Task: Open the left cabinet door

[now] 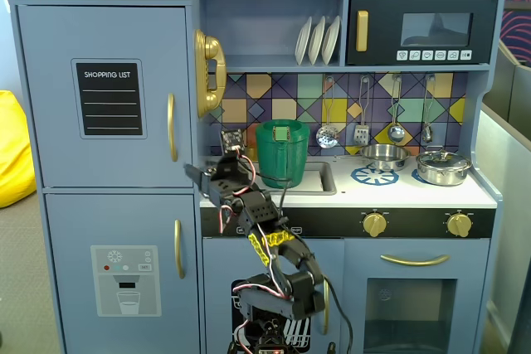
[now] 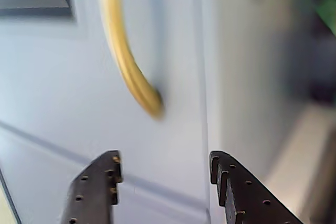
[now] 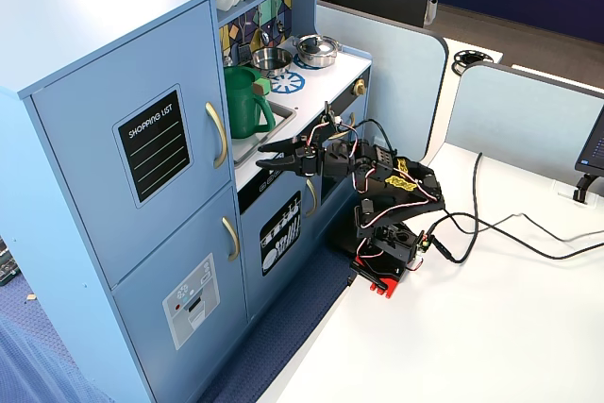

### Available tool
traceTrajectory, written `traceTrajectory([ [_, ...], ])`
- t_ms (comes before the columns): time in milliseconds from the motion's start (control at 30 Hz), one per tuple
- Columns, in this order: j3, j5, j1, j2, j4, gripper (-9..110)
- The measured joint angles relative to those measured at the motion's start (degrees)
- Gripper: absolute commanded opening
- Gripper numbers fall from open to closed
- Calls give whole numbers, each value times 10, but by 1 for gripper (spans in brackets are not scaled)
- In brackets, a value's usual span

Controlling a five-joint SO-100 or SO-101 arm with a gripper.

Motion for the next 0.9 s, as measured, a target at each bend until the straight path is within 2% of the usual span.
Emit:
traceTrajectory([
  [900,-181,-84,-40,-227,-95,19],
])
